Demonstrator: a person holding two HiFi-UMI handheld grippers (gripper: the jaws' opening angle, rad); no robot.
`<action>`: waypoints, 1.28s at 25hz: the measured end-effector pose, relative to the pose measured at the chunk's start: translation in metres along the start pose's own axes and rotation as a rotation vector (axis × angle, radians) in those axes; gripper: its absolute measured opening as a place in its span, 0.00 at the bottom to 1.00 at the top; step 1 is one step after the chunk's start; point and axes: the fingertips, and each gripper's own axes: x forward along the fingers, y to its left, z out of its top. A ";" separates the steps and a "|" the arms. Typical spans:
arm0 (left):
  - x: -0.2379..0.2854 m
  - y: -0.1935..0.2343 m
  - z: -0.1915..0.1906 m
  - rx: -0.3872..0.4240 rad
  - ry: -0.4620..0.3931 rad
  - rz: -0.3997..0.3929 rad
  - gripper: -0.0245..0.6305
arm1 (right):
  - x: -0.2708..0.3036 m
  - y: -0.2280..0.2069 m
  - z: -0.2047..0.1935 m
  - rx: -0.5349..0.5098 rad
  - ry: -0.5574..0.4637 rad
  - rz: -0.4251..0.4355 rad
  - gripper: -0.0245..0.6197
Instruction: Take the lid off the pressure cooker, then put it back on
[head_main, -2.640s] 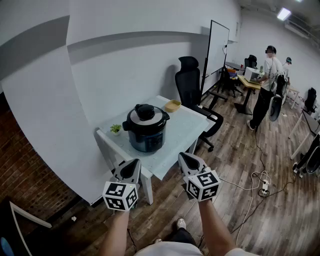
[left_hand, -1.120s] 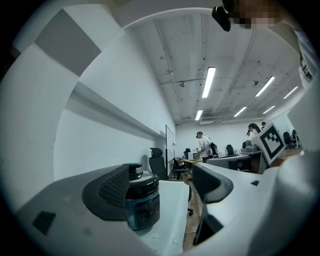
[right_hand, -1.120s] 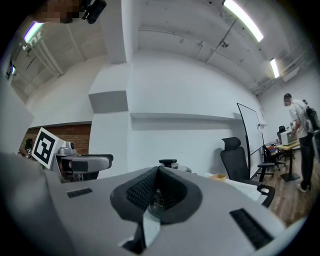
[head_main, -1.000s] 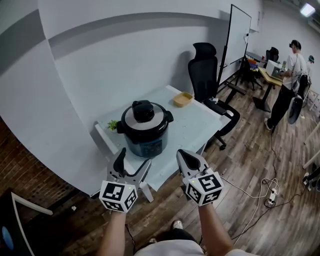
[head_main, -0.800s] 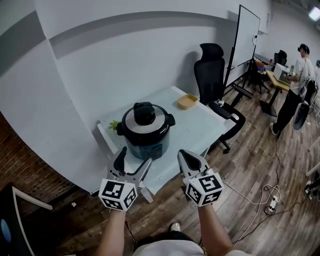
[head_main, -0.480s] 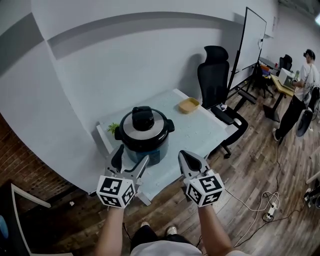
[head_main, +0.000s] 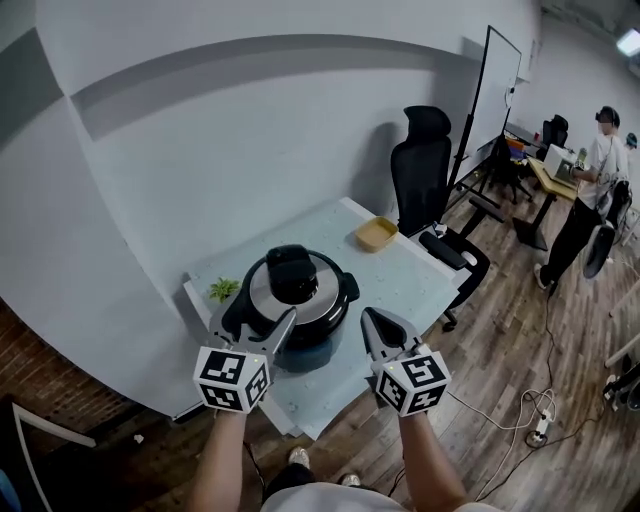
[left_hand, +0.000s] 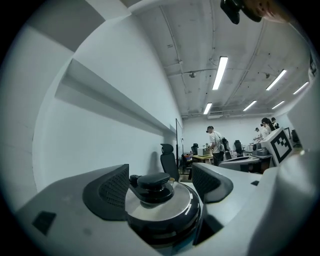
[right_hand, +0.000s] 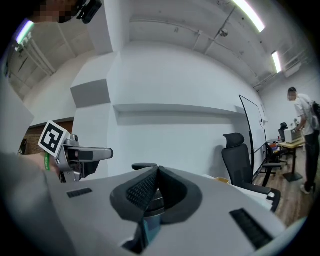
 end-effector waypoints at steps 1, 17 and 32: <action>0.006 0.007 0.001 0.002 0.005 -0.016 0.59 | 0.007 -0.001 0.002 -0.001 -0.001 -0.015 0.04; 0.059 0.046 -0.013 -0.040 0.062 -0.154 0.59 | 0.061 -0.008 0.007 -0.019 0.020 -0.098 0.04; 0.098 0.017 -0.034 0.160 0.297 -0.484 0.59 | 0.073 -0.038 0.009 -0.010 0.016 -0.087 0.04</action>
